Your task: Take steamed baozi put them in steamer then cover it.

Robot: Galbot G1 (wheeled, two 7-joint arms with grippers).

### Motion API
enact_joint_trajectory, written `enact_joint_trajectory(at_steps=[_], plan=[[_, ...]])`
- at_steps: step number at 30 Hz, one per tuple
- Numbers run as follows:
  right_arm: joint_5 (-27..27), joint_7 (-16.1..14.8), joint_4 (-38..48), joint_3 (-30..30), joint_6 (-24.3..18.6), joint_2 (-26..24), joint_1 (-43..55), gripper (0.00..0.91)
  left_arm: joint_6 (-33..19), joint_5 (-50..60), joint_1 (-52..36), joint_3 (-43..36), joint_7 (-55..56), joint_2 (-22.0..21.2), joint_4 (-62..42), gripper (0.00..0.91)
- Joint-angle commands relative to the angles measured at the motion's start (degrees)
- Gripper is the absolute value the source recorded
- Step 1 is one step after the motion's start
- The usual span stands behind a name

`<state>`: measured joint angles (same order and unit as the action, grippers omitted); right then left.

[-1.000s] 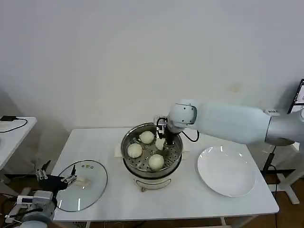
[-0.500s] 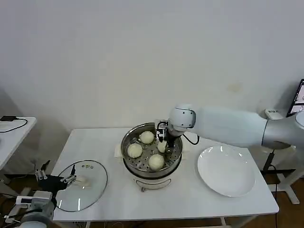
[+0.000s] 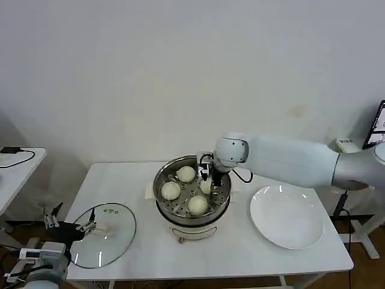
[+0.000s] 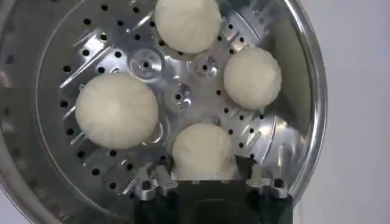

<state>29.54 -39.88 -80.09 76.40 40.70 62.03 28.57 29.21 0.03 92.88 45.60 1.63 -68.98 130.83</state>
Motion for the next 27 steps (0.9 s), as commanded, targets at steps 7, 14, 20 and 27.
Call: enact_joint_trajectory(at_steps=[7, 14, 20, 27], plan=[[0.97, 7.01, -10.25, -8.99, -0.85, -8.66, 2.18, 0.907, 0.11, -0.44, 0.05, 0.02, -0.04, 0.27, 0.04, 0.907], [3.08, 21.58, -19.50, -18.65, -4.88, -16.48, -6.89, 0.907, 0.18, -0.71, -0.09, -0.56, -0.01, 0.10, -0.35, 0.907], [0.28, 35.08, -24.42, -35.92, -14.40, -23.89, -24.98, 0.907, -3.15, -2.30, -0.75, -0.72, 0.18, 0.25, -2.00, 0.907], [-8.05, 40.69, -29.07, -73.23, -25.02, -24.49, -60.83, 0.907, -7.80, -4.21, -1.51, -0.19, 0.13, 2.67, -5.85, 0.907]])
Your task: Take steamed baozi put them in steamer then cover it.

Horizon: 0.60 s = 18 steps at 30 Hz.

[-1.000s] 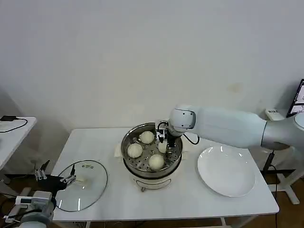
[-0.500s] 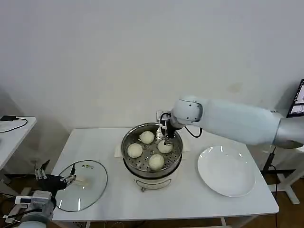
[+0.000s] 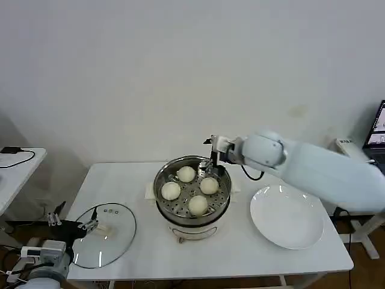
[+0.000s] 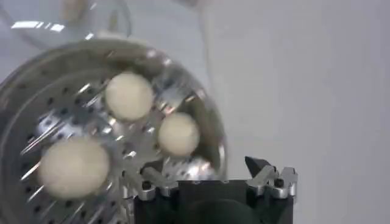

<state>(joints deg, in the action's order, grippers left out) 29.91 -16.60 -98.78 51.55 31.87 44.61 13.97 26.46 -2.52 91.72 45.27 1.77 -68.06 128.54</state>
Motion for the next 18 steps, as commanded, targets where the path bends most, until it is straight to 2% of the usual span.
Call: enact_joint_trajectory(at_steps=[1, 4, 5, 6, 7, 8, 9, 11, 13, 14, 16, 18], plan=[[-9.37, 17.36, -10.51, -50.13, -17.27, -6.29, -48.76, 0.907, -5.40, -1.64, -0.46, 0.06, -0.01, 1.87, -4.13, 0.907], [-16.84, 14.87, -10.93, -67.28, -22.68, -0.36, -64.15, 0.907, -6.35, -1.30, -0.68, -0.49, 0.03, 1.86, -5.69, 0.907], [-17.43, 14.36, -11.08, -68.91, -23.84, 1.05, -67.07, 0.907, -6.90, -1.21, -0.74, -0.70, 0.01, 1.89, -6.13, 0.907], [-18.71, 12.76, -11.38, -75.17, -25.72, 3.63, -71.59, 0.907, -7.45, -0.49, -0.79, -0.93, 0.01, 1.93, -6.65, 0.907], [-19.68, 11.43, -11.48, -78.48, -27.16, 5.77, -75.04, 0.907, -7.82, -0.12, -0.86, -1.01, 0.02, 1.92, -7.04, 0.907], [-20.06, 11.19, -11.48, -79.76, -27.76, 6.18, -75.60, 0.907, -8.35, 0.37, -1.00, -1.12, 0.09, 1.98, -7.69, 0.907], [-21.38, 8.36, -11.58, -86.27, -29.76, 10.06, -80.62, 0.907, -8.81, 0.73, -1.10, -1.25, 0.19, 2.08, -8.23, 0.907], [-21.34, 6.16, -11.48, -93.52, -33.05, 15.22, -84.65, 0.907, -9.48, 2.34, -1.39, -1.50, 0.38, 2.23, -9.10, 0.907], [-21.45, 2.72, -11.44, -98.63, -35.42, 18.92, -88.51, 0.907, -10.59, 4.43, -1.47, -1.73, 0.54, 2.48, -9.58, 0.907], [-21.22, 1.84, -11.52, -101.45, -37.06, 22.46, -91.63, 0.907, -11.26, 6.51, -1.56, -1.86, 0.61, 2.63, -9.87, 0.907], [-21.19, 1.25, -11.75, -104.50, -37.94, 26.22, -94.42, 0.907, -12.41, 10.00, -1.60, -1.98, 0.53, 2.79, -10.20, 0.907], [-20.83, 1.79, -11.81, -107.93, -37.70, 29.40, -97.27, 0.907, -15.33, 17.95, -1.36, -2.32, 0.13, 3.44, -11.22, 0.907]])
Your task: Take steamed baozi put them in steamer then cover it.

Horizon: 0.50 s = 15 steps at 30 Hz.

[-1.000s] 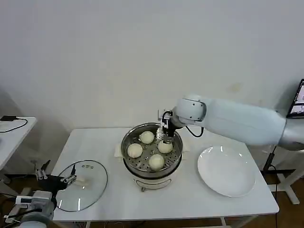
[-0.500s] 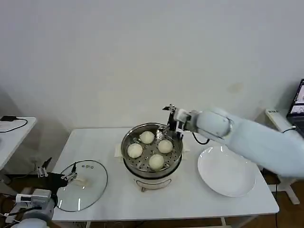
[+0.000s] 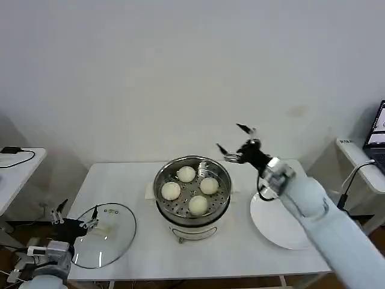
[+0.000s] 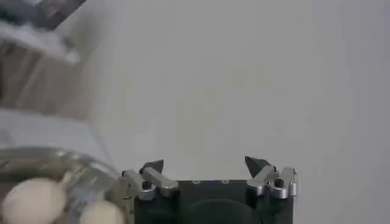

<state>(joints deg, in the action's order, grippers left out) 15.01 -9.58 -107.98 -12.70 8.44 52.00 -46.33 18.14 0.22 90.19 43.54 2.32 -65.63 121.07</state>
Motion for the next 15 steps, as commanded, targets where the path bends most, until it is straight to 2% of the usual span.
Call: enact_joint_trajectory(at_steps=[1, 2, 6, 11, 15], plan=[[-5.53, -5.32, -2.80, -45.57, -13.01, 23.04, -38.32, 0.907, -8.29, 18.89, 0.22, -0.66, -0.76, 1.28, -4.19, 0.907], [-4.51, -4.71, -2.85, -47.29, -12.50, 24.10, -39.43, 0.907, -10.52, 26.49, 0.44, -0.89, -1.72, 1.95, -5.29, 0.907], [-5.14, -4.16, -2.20, -49.66, -12.94, 23.93, -41.92, 0.907, -14.64, 42.66, 0.09, -1.71, -0.65, 2.92, -10.86, 0.907], [-5.76, -3.48, -0.05, -50.46, -13.63, 24.82, -41.54, 0.907, -18.75, 57.04, -1.48, -3.97, 2.75, 3.40, -17.65, 0.907], [-5.89, -3.50, 0.12, -50.11, -14.22, 25.99, -41.86, 0.907, -19.40, 64.08, -1.34, -5.24, 5.46, 3.36, -21.46, 0.907]])
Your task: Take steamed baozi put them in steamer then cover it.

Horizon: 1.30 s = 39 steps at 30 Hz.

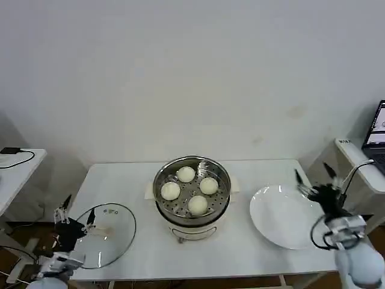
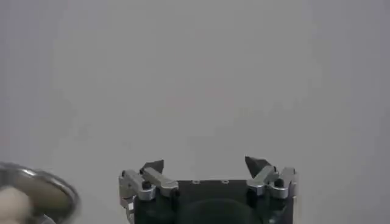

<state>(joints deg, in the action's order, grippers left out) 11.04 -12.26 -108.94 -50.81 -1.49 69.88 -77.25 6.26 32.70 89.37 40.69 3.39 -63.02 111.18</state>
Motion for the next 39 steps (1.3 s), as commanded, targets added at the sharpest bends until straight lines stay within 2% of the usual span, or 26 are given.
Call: enact_joint_trajectory(at_steps=[1, 7, 11, 20, 39], plan=[[-1.97, -0.80, 0.96, -12.00, -4.33, 8.36, -11.05, 0.907, -7.52, 33.07, -0.03, -2.07, 5.11, 0.68, -11.65, 0.907], [-1.78, -0.47, 0.46, -12.50, -4.87, 9.19, -11.96, 0.907, -7.36, 33.35, 7.14, 0.33, 8.15, 0.56, -7.13, 0.907], [-1.65, -0.30, 0.74, -12.66, -5.44, 9.85, -12.73, 0.907, -7.69, 33.22, 8.85, 0.06, 9.18, 0.10, -7.37, 0.907], [-2.48, -0.09, 0.86, -11.84, -5.69, 11.05, -12.82, 0.907, -7.58, 33.67, 7.09, -1.69, 8.85, 0.33, -10.26, 0.907], [-2.39, 0.20, -1.07, -12.07, -5.48, 12.11, -14.75, 0.907, -7.01, 33.73, -2.95, -5.50, 6.86, 2.50, -18.04, 0.907]])
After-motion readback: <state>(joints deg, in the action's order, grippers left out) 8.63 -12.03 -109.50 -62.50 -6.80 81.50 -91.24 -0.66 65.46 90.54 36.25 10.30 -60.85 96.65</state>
